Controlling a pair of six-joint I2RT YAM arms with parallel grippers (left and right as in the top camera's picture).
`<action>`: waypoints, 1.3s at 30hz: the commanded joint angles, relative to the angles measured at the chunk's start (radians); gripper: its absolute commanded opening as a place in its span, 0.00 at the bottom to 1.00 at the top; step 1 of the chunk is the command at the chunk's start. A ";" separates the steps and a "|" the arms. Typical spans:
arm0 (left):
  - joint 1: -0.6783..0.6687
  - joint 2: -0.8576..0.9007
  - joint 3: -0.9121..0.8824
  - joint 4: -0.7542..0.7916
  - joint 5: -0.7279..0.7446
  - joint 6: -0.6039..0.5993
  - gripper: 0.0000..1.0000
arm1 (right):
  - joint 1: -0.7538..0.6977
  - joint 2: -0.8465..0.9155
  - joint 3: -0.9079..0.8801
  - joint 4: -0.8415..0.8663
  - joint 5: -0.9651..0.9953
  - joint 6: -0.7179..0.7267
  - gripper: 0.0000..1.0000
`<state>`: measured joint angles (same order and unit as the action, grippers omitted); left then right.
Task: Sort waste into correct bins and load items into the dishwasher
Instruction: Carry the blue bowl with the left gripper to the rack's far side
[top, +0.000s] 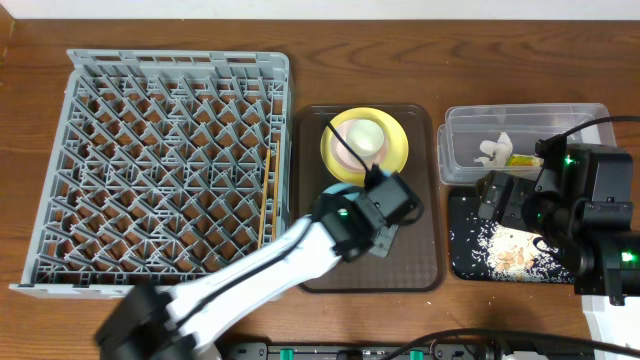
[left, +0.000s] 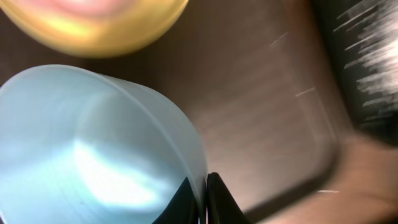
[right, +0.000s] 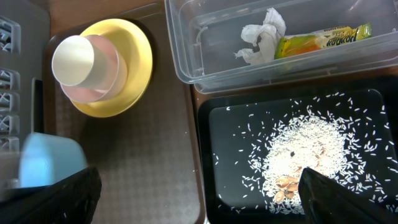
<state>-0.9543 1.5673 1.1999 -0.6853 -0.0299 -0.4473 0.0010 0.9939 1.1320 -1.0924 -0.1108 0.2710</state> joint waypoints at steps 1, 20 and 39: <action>0.043 -0.103 0.043 -0.005 0.077 0.008 0.08 | 0.001 -0.001 -0.001 -0.002 0.009 0.009 0.99; 0.785 -0.274 0.046 0.048 1.043 0.121 0.08 | 0.001 -0.001 -0.001 -0.002 0.009 0.009 0.99; 1.083 -0.003 0.046 0.560 1.464 -0.105 0.08 | 0.001 -0.001 -0.001 -0.002 0.009 0.009 0.99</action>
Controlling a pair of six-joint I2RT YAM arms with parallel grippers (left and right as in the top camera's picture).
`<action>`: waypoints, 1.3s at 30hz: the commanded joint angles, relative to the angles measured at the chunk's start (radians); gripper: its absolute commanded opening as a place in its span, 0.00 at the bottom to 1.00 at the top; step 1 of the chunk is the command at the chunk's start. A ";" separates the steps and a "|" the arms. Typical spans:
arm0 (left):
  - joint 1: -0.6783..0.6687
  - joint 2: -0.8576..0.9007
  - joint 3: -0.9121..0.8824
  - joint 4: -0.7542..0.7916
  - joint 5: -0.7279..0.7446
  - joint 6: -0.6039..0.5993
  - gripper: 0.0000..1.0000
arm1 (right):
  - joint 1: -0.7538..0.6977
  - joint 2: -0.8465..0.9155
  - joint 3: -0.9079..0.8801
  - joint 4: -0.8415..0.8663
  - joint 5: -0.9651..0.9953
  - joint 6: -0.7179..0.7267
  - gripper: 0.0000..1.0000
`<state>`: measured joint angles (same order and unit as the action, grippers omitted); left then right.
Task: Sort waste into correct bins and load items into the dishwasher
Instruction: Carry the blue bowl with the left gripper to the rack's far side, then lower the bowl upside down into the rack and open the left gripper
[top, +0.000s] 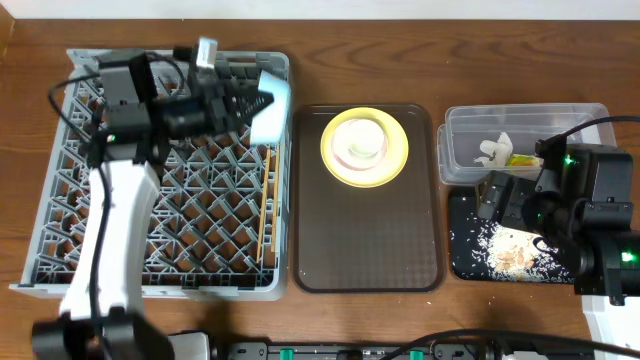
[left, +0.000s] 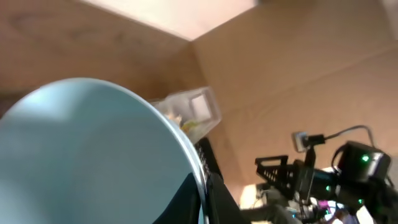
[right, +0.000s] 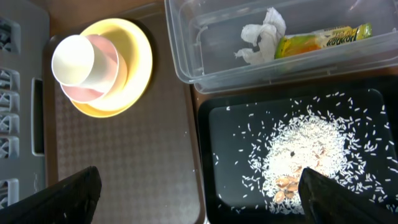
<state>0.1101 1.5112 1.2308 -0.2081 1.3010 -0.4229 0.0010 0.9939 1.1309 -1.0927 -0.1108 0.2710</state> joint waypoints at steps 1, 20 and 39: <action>0.024 0.079 0.015 0.163 0.151 -0.185 0.08 | 0.001 -0.001 0.000 -0.002 0.009 0.009 0.99; 0.068 0.489 0.015 0.790 0.139 -0.717 0.08 | 0.001 -0.001 0.000 -0.002 0.009 0.009 0.99; 0.196 0.557 0.015 0.870 0.112 -0.670 0.17 | 0.001 -0.001 0.000 -0.002 0.009 0.009 0.99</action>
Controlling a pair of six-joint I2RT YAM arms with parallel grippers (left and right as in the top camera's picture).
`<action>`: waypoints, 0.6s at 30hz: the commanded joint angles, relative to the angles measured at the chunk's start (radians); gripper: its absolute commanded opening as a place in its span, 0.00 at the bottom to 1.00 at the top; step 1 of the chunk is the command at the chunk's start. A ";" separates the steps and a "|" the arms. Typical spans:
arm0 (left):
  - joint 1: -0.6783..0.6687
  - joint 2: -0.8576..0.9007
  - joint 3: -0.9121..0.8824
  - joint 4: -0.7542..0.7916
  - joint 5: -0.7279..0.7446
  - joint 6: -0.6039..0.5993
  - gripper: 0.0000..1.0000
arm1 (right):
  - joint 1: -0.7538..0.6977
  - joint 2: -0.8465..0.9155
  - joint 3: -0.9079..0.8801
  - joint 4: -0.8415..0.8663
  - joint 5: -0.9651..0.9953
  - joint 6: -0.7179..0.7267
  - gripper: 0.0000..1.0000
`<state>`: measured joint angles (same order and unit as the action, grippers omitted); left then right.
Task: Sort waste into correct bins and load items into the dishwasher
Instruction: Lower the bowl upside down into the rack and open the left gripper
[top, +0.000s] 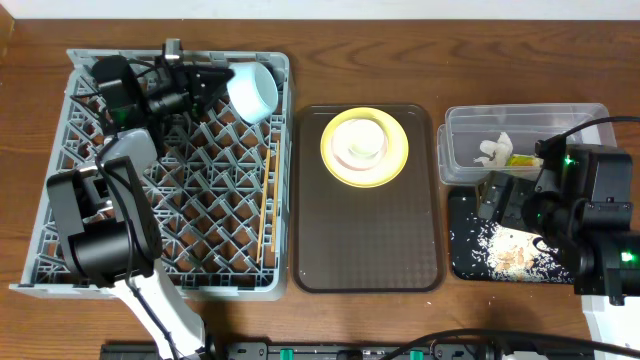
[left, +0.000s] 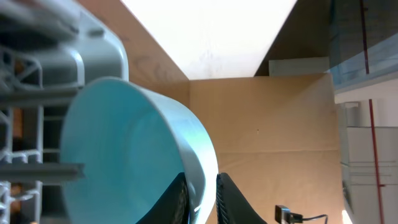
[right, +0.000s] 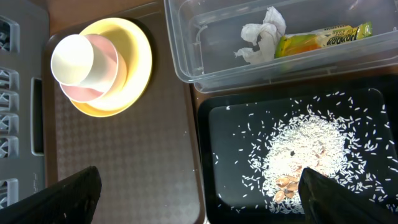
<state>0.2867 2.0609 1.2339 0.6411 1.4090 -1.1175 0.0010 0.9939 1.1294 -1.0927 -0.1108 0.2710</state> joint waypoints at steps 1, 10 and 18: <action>0.024 0.008 0.012 0.021 0.004 0.025 0.17 | 0.001 -0.001 0.002 -0.002 0.009 0.009 0.99; 0.079 0.008 0.012 0.019 -0.011 0.051 0.24 | 0.001 -0.001 0.002 -0.002 0.009 0.009 0.99; 0.103 0.008 0.012 0.019 -0.006 0.074 0.27 | 0.001 -0.001 0.002 -0.002 0.009 0.009 0.99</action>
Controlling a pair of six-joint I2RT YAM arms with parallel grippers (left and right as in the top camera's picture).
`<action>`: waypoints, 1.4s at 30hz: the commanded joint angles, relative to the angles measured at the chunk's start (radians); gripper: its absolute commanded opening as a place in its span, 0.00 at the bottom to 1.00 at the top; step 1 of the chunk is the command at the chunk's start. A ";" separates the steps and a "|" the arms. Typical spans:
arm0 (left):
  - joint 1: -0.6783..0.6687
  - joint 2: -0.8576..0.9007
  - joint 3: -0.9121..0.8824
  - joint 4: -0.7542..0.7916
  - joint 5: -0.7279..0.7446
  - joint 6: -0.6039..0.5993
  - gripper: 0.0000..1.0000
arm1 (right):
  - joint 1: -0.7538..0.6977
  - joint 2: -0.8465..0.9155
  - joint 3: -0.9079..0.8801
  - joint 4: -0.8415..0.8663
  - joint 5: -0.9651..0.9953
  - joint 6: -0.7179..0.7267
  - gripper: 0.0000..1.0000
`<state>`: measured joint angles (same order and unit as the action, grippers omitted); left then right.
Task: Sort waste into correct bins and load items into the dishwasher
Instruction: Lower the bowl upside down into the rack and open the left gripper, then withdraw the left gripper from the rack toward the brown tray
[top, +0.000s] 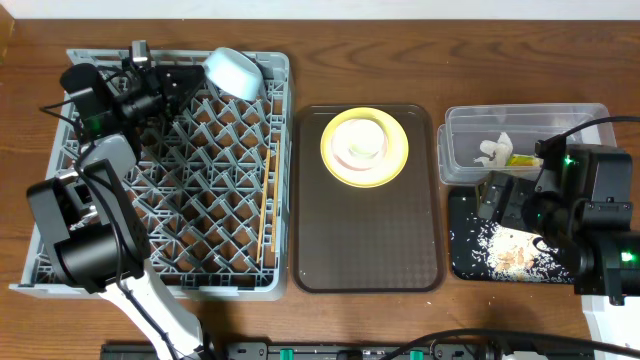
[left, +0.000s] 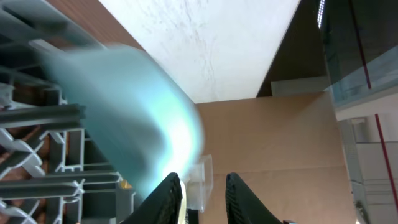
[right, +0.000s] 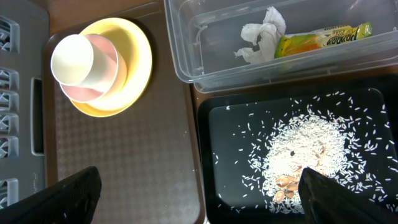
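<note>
A light blue bowl (top: 232, 70) lies tilted on its side in the back right corner of the grey dishwasher rack (top: 60, 180). It shows as a blue blur (left: 124, 106) in the left wrist view. My left gripper (top: 188, 82) is just left of it and open (left: 204, 186), with nothing between the fingers. On the brown tray (top: 365, 235) a yellow plate (top: 392, 150) carries a pink bowl (right: 111, 62) and a white cup (right: 72, 60). My right gripper (right: 199, 186) hangs wide open above the black tray's left edge.
A thin yellow stick (top: 266, 195) lies in the rack's right side. A clear bin (top: 525, 122) at the right holds a crumpled tissue (right: 261, 37) and a yellow wrapper (right: 323, 38). The black tray (right: 224, 124) holds spilled rice and shells (right: 305, 149).
My left gripper was shut on the blue bowl's rim over the rack's back right. Now its fingers are apart and the bowl rests a little farther back and left. The right arm has not moved.
My left gripper was shut on the blue bowl on the brown tray, beside the yellow plate. Then it held the bowl over the rack's back right corner, then lower among the rack's pegs. Now the bowl lies there, let go. The right gripper stayed open over the black tray.
</note>
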<state>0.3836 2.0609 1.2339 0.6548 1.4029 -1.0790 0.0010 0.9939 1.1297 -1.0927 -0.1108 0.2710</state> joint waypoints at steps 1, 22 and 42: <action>0.008 0.008 0.012 0.005 0.001 0.036 0.27 | 0.001 -0.001 0.001 -0.002 0.009 0.009 0.99; 0.003 -0.236 0.012 -0.026 -0.151 -0.005 0.28 | 0.001 -0.001 0.001 -0.002 0.009 0.009 0.99; -0.373 -0.429 0.401 -1.178 -1.334 0.861 0.27 | 0.001 -0.001 0.001 -0.002 0.009 0.009 0.99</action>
<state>0.0536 1.6222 1.5898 -0.5186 0.3836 -0.3801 0.0010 0.9939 1.1294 -1.0927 -0.1108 0.2710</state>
